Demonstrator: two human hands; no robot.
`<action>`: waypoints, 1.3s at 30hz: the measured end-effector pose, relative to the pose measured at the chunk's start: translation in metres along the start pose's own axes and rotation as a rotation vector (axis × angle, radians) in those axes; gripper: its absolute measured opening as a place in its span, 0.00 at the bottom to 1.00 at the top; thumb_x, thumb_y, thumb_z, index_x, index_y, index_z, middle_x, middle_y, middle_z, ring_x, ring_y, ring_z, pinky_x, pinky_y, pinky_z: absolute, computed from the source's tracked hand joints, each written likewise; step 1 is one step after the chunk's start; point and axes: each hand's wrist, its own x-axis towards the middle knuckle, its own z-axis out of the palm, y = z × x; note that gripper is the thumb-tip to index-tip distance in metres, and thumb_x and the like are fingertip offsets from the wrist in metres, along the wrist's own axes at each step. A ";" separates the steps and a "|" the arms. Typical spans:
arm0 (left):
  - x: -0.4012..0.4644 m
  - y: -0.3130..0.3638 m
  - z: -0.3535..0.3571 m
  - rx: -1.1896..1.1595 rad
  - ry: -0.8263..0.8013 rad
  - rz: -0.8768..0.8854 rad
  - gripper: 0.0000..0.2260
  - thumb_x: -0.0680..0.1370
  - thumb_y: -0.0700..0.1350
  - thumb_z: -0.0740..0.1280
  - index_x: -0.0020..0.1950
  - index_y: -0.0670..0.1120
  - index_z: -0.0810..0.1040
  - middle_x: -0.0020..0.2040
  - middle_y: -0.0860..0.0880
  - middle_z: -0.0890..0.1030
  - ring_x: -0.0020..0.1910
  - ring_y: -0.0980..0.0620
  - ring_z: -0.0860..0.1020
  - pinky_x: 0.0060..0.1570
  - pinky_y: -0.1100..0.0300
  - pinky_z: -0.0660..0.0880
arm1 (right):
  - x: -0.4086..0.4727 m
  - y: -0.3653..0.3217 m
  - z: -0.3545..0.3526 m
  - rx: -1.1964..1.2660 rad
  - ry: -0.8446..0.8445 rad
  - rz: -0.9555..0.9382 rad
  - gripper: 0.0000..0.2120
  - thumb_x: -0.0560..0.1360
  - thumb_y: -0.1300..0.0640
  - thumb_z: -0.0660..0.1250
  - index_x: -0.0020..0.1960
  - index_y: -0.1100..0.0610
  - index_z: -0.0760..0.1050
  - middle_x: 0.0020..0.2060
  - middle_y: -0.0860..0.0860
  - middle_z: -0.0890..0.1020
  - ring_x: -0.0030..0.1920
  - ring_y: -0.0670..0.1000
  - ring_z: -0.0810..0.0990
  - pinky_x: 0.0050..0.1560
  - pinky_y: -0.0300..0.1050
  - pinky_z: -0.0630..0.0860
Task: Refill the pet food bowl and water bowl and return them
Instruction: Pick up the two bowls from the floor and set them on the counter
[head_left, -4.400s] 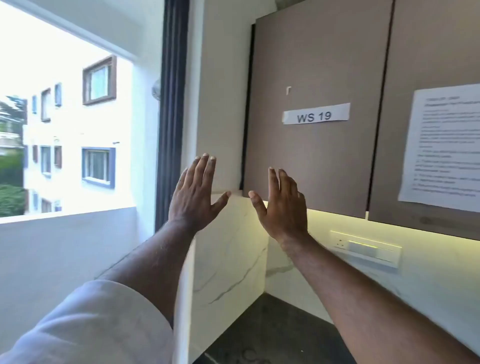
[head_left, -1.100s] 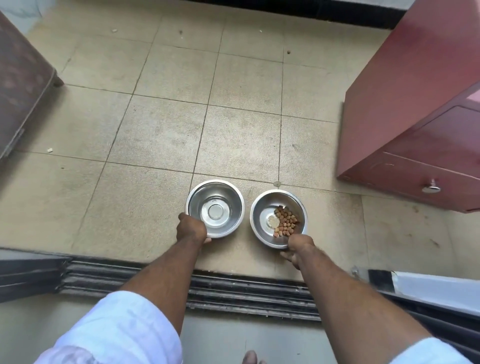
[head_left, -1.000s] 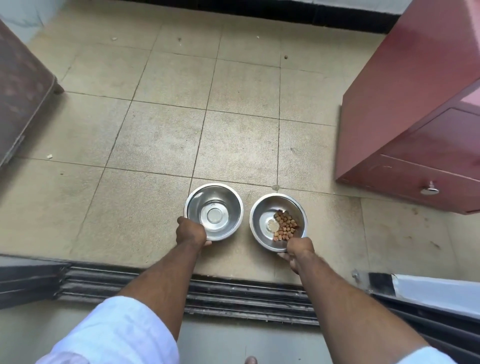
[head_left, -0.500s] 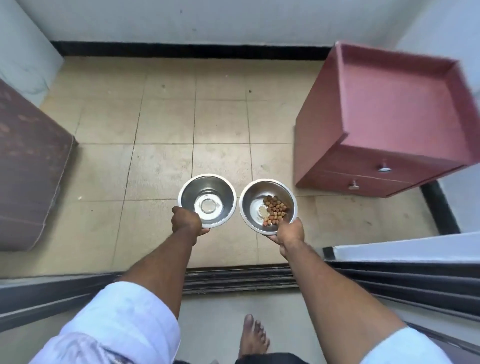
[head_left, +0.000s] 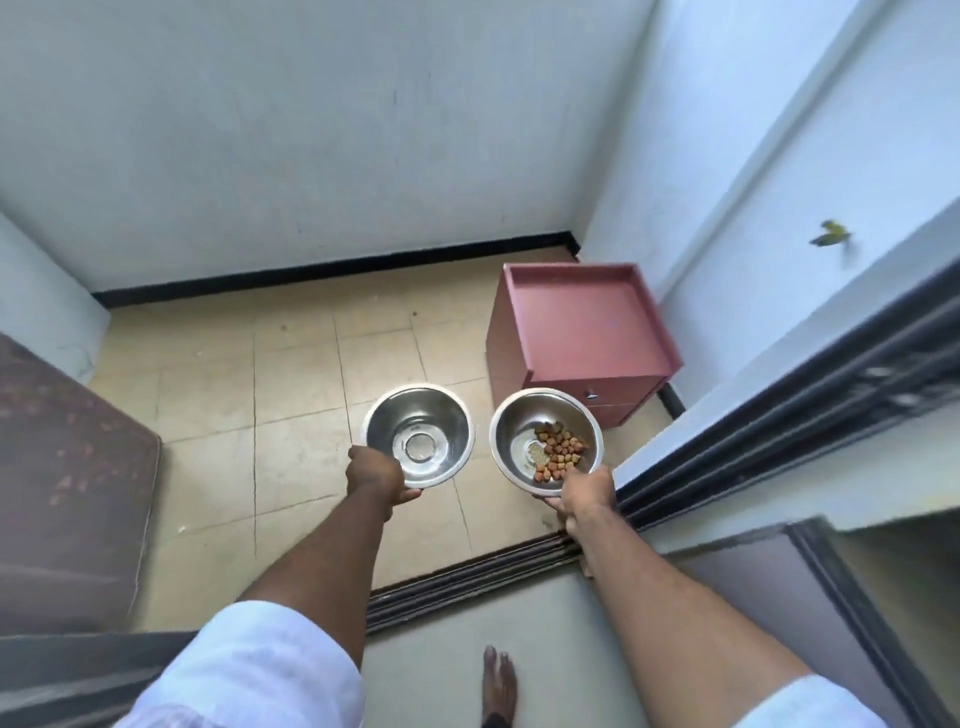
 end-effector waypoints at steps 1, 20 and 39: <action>-0.017 0.006 -0.007 -0.010 -0.014 -0.008 0.14 0.83 0.34 0.55 0.68 0.42 0.65 0.65 0.34 0.77 0.31 0.31 0.83 0.16 0.53 0.76 | -0.019 -0.007 -0.015 0.040 0.013 0.002 0.15 0.81 0.68 0.61 0.66 0.58 0.70 0.53 0.58 0.82 0.39 0.58 0.85 0.43 0.62 0.86; -0.235 -0.056 0.016 0.163 -0.257 0.229 0.20 0.77 0.27 0.57 0.68 0.40 0.65 0.51 0.29 0.81 0.26 0.33 0.83 0.24 0.46 0.81 | -0.176 0.055 -0.272 0.315 0.139 0.007 0.16 0.82 0.67 0.58 0.68 0.57 0.70 0.59 0.60 0.80 0.44 0.63 0.87 0.37 0.56 0.87; -0.480 -0.139 0.223 0.397 -0.679 0.458 0.16 0.79 0.30 0.62 0.67 0.35 0.75 0.58 0.31 0.82 0.31 0.40 0.84 0.27 0.48 0.83 | -0.198 0.155 -0.562 0.646 0.539 0.041 0.16 0.82 0.68 0.60 0.68 0.59 0.73 0.59 0.59 0.79 0.50 0.65 0.85 0.26 0.50 0.82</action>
